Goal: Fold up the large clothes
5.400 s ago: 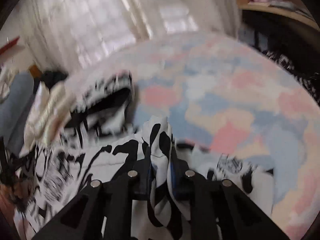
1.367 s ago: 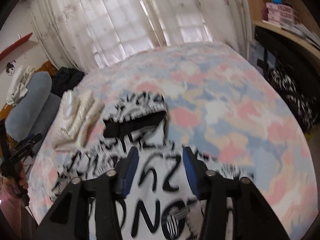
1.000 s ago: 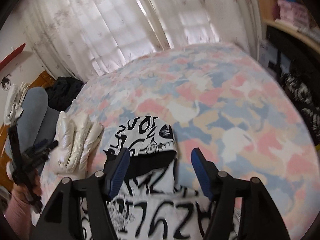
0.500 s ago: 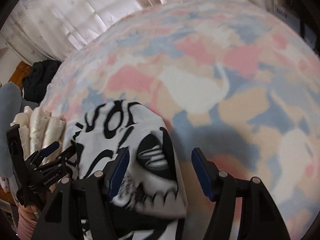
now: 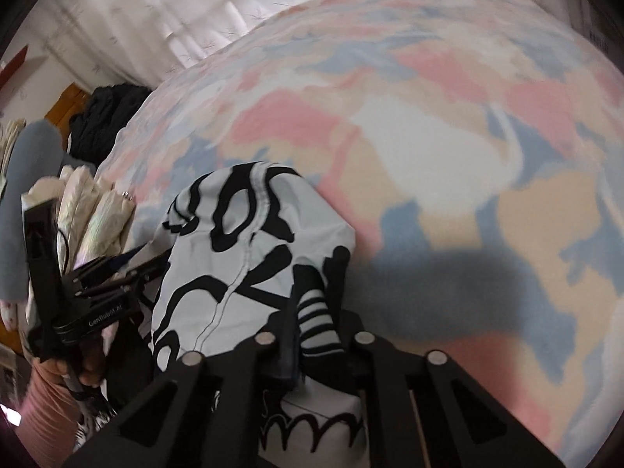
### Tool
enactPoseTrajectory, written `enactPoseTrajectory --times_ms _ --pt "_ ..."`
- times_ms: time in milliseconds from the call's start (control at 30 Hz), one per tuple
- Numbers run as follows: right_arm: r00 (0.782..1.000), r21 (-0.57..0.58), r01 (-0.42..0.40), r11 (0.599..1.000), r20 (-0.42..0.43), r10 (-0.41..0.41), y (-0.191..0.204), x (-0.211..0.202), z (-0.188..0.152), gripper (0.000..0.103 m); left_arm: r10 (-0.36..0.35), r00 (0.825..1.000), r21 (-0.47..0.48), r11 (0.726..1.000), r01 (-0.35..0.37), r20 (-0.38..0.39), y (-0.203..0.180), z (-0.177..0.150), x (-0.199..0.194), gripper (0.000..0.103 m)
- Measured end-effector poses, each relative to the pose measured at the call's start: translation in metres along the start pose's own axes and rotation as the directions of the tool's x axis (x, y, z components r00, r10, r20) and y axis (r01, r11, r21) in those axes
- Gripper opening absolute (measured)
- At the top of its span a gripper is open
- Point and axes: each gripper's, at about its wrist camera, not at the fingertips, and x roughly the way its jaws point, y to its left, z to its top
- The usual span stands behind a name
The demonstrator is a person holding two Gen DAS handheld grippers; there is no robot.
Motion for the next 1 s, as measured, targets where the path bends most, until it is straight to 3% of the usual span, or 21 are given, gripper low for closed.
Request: enactPoseTrajectory --times_ms 133,300,433,533,567,633,667,767,867,1000 --pt "0.997 -0.081 0.045 0.996 0.072 -0.040 0.016 -0.023 -0.006 0.005 0.048 0.993 0.060 0.997 -0.055 0.107 -0.015 -0.009 -0.035 0.004" --pt "0.973 -0.201 0.109 0.974 0.223 -0.063 0.044 -0.086 -0.028 0.005 0.010 0.965 0.069 0.997 -0.029 0.263 -0.020 -0.035 -0.106 0.004" --pt "0.926 -0.312 0.170 0.935 0.375 -0.043 0.079 -0.151 -0.066 0.005 -0.030 0.917 0.081 0.997 -0.003 0.397 -0.021 -0.078 -0.179 0.004" --pt "0.897 -0.382 0.231 0.895 0.439 -0.044 0.103 -0.189 -0.102 0.005 -0.037 0.868 0.105 0.994 -0.017 0.495 -0.025 -0.121 -0.231 0.006" --pt "0.886 -0.404 0.260 0.877 0.461 -0.050 0.110 -0.199 -0.117 0.007 -0.035 0.861 0.109 0.994 -0.023 0.507 -0.026 -0.137 -0.243 0.006" --pt "0.867 -0.444 0.323 0.836 0.493 -0.073 0.124 -0.214 -0.151 0.017 -0.032 0.864 0.113 0.993 -0.029 0.503 -0.026 -0.163 -0.258 0.007" --pt "0.862 -0.454 0.348 0.820 0.500 -0.089 0.130 -0.219 -0.165 0.027 -0.027 0.870 0.118 0.992 -0.036 0.493 -0.027 -0.182 -0.263 0.009" --pt "0.862 -0.476 0.373 0.796 0.494 -0.109 0.135 -0.231 -0.209 0.047 -0.008 0.894 0.121 0.991 -0.052 0.449 -0.025 -0.230 -0.271 0.020" --pt "0.884 -0.500 0.384 0.776 0.443 -0.152 0.137 -0.237 -0.253 0.050 -0.001 0.922 0.129 0.990 -0.053 0.387 -0.024 -0.277 -0.274 0.020" --pt "0.917 -0.499 0.346 0.794 0.360 -0.173 0.136 -0.246 -0.293 0.050 -0.009 0.945 0.098 0.995 -0.024 0.328 -0.021 -0.324 -0.289 0.020"
